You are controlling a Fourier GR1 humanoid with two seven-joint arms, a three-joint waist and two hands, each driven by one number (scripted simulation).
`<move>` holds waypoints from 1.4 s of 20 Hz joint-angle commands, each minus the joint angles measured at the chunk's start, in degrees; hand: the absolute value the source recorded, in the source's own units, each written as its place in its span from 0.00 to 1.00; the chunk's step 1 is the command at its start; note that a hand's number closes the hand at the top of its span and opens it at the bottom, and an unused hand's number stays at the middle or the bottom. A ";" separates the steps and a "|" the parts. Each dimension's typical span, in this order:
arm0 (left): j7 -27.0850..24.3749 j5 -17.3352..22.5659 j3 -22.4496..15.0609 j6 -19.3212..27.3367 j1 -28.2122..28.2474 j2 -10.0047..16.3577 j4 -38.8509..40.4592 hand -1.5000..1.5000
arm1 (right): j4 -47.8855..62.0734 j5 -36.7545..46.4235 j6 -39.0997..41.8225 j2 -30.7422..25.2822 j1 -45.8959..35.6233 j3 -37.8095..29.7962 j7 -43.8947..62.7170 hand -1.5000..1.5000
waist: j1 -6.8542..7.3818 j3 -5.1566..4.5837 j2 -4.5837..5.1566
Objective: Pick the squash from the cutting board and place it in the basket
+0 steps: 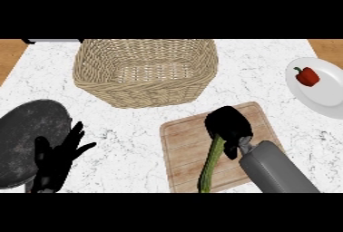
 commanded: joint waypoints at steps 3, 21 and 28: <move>2.36 -0.25 -2.09 -2.03 0.30 0.32 1.99 0.50 | -0.15 1.26 -1.67 14.50 -1.69 8.95 22.13 1.00 | 4.19 -0.37 1.00; 3.66 -2.22 -5.37 -1.65 -4.01 -1.31 4.13 0.50 | -16.12 -6.64 -42.60 14.98 -23.29 10.55 56.18 1.00 | 7.85 -0.41 0.41; 4.91 -2.14 -5.15 -0.85 -3.75 -1.61 4.06 0.50 | -11.26 -4.33 -43.00 14.96 -38.00 5.96 67.27 1.00 | 6.15 -0.60 -0.11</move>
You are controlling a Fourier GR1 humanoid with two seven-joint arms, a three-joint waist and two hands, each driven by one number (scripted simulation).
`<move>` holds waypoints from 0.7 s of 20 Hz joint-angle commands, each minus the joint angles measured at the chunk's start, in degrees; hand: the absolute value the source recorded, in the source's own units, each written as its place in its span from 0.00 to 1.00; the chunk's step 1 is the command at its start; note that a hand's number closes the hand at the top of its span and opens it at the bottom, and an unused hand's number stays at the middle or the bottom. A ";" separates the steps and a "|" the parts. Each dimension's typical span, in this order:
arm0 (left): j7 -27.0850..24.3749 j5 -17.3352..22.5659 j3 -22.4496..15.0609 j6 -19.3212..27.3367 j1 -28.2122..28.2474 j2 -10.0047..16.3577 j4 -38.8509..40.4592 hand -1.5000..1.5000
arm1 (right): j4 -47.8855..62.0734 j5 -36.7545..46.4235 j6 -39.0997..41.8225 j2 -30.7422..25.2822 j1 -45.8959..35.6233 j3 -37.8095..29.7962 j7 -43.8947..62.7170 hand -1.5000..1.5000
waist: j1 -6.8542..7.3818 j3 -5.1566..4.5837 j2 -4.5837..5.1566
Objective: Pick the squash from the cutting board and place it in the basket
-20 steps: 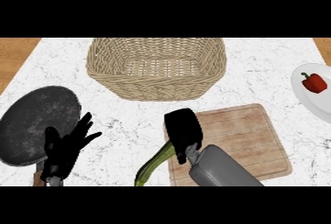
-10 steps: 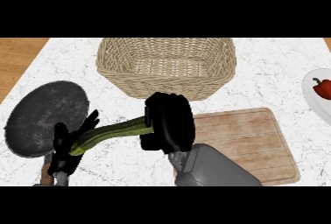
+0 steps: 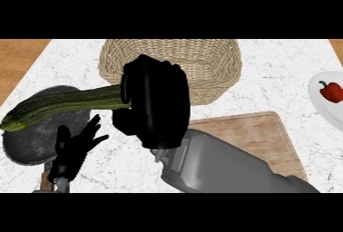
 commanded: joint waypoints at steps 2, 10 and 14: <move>1.40 -1.03 -0.70 0.66 2.02 -0.08 2.31 0.50 | 4.38 0.63 -4.05 0.47 -11.25 -4.37 14.65 1.00 | -0.26 -0.43 0.28; 2.84 -0.75 -0.12 0.48 1.76 0.56 1.22 0.50 | 15.97 -1.85 -4.61 0.47 -23.08 -9.44 18.62 1.00 | -1.48 -0.32 0.73; 0.60 -0.49 0.64 0.13 3.52 0.56 1.82 0.50 | 22.82 -4.46 -4.85 0.47 -27.58 -11.38 17.61 1.00 | -2.03 -0.32 0.93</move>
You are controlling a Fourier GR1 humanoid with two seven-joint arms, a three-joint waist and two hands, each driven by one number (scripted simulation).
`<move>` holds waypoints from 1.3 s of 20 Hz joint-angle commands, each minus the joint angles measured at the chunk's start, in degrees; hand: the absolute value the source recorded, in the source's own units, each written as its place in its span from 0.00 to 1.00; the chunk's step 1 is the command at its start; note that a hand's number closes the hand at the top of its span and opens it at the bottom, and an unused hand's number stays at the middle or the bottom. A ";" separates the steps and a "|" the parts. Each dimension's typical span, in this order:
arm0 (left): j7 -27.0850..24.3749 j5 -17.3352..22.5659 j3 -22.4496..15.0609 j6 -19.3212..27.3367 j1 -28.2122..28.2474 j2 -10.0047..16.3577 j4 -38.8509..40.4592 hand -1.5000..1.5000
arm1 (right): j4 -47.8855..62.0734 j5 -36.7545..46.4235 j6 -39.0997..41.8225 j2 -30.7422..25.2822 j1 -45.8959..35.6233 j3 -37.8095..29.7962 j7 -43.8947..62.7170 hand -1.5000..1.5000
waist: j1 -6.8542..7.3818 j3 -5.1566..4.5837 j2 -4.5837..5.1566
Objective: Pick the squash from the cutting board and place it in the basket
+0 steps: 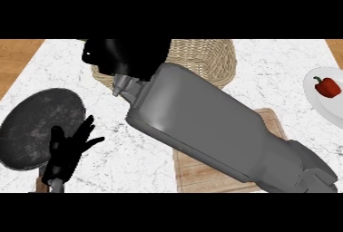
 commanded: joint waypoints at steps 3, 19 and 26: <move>1.16 -1.24 -0.96 0.55 1.53 -0.32 1.18 0.50 | 13.14 -2.79 -4.99 0.56 -6.56 -2.22 8.64 1.00 | -0.26 -0.35 0.97; 1.46 -0.50 1.16 -0.52 2.28 0.55 1.35 0.50 | 25.39 -18.03 -23.15 0.57 -3.66 -3.88 -5.16 1.00 | -1.53 -0.15 0.78; -0.32 0.81 2.23 -2.66 1.69 0.17 4.26 0.50 | 29.48 -24.48 -29.17 0.57 -1.20 -0.31 -11.74 1.00 | -1.69 -0.18 0.98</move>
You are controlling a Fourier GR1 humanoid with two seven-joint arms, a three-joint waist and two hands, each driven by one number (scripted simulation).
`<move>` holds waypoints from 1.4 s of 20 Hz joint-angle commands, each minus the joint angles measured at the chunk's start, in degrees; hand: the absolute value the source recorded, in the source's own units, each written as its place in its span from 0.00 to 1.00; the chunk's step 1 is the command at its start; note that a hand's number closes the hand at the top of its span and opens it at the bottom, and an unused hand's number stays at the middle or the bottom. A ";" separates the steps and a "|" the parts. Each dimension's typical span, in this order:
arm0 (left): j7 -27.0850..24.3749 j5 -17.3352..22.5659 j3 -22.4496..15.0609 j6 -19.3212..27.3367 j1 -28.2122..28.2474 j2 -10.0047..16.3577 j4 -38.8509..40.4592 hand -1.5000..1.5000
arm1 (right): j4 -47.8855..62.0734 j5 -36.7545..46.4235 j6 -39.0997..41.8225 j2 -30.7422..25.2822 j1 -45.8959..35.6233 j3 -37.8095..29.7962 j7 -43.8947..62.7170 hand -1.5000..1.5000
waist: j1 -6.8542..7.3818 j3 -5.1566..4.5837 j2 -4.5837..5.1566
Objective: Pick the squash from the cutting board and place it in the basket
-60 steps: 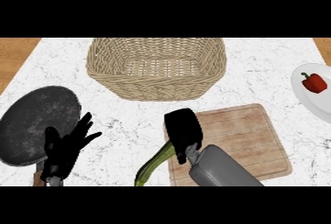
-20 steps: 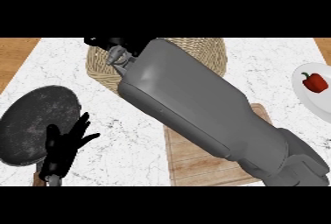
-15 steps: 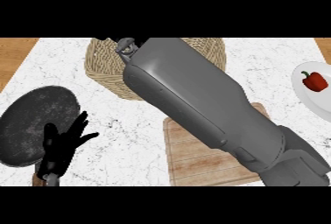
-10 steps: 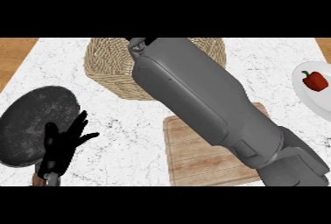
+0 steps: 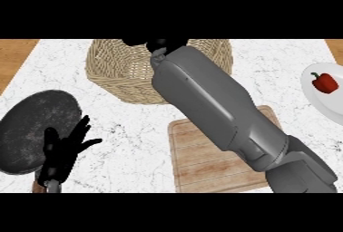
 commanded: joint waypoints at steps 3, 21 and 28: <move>1.47 -1.33 -1.46 1.10 3.45 -1.36 1.14 0.50 | 9.87 5.21 -3.99 0.24 -0.07 4.74 8.37 1.00 | -1.83 -0.48 -0.39; 3.83 -1.97 0.61 1.96 3.51 -2.15 -0.23 0.50 | 3.15 6.71 -3.90 -2.41 1.11 0.90 4.02 0.00 | -4.98 -0.35 -0.98; 0.96 -0.51 2.23 0.79 9.73 -2.07 -1.19 0.50 | -7.34 10.86 -2.82 -8.81 10.70 0.31 9.20 0.00 | -6.45 -0.33 -1.66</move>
